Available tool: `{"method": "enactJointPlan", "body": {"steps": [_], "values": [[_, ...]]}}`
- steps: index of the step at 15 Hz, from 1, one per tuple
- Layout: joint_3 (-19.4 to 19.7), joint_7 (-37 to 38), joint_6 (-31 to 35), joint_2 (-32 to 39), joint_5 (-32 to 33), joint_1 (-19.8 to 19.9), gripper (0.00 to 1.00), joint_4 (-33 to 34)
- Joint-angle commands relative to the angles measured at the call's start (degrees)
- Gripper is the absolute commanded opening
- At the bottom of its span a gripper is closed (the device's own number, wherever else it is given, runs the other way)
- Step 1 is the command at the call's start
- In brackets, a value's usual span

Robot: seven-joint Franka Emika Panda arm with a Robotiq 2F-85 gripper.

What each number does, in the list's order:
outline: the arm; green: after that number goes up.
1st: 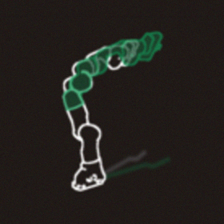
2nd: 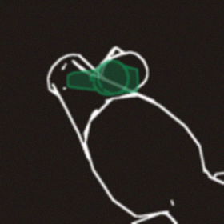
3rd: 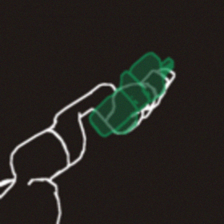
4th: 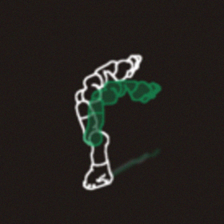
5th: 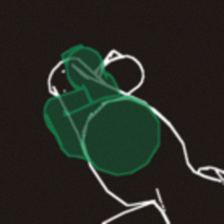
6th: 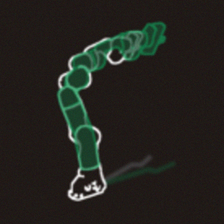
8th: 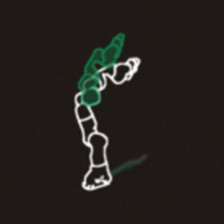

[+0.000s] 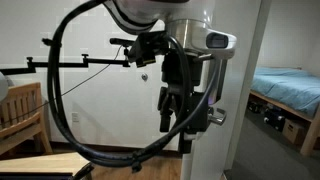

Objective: Close the door

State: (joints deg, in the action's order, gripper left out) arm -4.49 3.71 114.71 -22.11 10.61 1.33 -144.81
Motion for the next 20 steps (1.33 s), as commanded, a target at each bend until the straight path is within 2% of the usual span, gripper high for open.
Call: {"method": "enactJointPlan", "body": {"steps": [1, 6, 11, 16, 20], "values": [[0.61, 0.20, -0.13, 0.03, 0.22, -0.66, 1.00, 0.08], [0.61, 0.20, -0.13, 0.03, 0.22, -0.66, 1.00, 0.08], [-0.34, 1.45, 2.44, -4.11, 0.55, -1.83, 1.00, -3.51], [-3.26, 5.93, 6.01, -10.53, 1.44, -2.88, 1.00, -7.21], [-7.09, 10.50, 10.21, -14.92, 2.09, -3.48, 1.00, -9.36]]}}
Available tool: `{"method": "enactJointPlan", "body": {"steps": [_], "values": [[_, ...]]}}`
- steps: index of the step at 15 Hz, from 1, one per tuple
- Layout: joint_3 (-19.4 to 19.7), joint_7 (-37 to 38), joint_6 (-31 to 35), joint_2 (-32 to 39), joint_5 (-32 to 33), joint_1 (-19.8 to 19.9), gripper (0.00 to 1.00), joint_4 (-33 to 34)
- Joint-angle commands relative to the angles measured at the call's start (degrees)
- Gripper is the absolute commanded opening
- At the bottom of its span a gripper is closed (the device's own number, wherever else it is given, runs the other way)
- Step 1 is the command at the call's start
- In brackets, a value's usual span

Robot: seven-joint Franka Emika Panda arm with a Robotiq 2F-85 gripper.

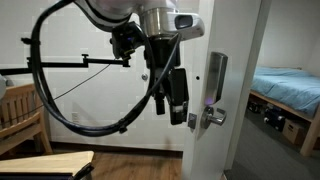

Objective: Close the door

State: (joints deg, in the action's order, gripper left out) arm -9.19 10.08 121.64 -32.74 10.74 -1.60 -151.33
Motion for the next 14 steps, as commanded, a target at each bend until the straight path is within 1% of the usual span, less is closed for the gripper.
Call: {"method": "enactJointPlan", "body": {"steps": [1, 4, 8, 11, 14], "values": [[-3.31, 4.95, 4.07, -5.16, 2.20, -0.61, 1.00, -3.12], [-6.34, 8.49, 7.98, -6.86, 4.10, 0.25, 1.00, -3.78], [-9.14, 11.58, 12.52, -8.55, 6.70, 0.69, 1.00, -4.53], [-10.59, 10.22, 17.02, -9.17, 8.90, -0.15, 1.00, -5.19], [-13.15, 8.57, 22.20, -10.29, 12.87, -0.53, 1.00, -6.37]]}}
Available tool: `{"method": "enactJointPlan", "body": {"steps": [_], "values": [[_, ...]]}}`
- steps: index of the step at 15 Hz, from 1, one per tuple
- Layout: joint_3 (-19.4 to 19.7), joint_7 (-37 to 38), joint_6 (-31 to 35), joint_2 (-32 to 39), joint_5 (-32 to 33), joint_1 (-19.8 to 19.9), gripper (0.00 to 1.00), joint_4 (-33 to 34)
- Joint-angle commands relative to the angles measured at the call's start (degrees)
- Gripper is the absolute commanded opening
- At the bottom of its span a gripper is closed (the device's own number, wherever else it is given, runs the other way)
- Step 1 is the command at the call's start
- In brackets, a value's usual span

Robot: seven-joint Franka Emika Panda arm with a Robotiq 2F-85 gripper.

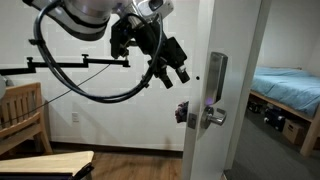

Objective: Close the door

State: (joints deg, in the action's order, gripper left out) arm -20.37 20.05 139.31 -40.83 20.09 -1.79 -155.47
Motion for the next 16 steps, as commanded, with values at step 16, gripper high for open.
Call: {"method": "enactJointPlan", "body": {"steps": [16], "values": [[5.05, -21.65, 12.04, 8.93, 6.91, -1.78, 1.00, 1.82]]}}
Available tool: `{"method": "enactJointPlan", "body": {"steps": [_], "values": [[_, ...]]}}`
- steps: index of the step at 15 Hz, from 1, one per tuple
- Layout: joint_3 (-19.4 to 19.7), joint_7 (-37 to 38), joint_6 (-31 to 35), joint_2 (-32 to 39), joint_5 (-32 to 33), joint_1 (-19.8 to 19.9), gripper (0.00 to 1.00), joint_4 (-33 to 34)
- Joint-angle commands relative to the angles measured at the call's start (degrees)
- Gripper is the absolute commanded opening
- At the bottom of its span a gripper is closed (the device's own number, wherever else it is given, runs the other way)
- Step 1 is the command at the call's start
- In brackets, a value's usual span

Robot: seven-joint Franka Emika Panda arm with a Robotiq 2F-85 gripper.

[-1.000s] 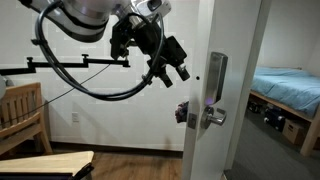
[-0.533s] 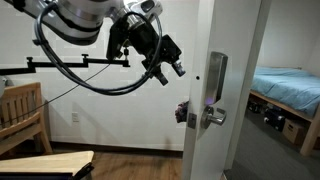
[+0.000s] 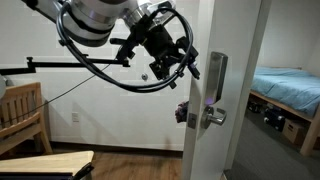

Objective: Close the door

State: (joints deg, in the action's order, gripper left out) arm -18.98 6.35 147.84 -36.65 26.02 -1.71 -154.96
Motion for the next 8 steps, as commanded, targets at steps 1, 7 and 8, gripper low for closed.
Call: {"method": "enactJointPlan", "body": {"steps": [1, 7, 8], "values": [[5.08, -11.08, 4.32, 5.51, 0.24, -3.02, 1.00, 1.09], [13.37, -26.48, 6.27, 4.14, -9.12, -17.01, 1.00, -3.42], [14.26, -28.42, 6.56, 3.74, -10.64, -18.91, 1.00, -3.77]]}}
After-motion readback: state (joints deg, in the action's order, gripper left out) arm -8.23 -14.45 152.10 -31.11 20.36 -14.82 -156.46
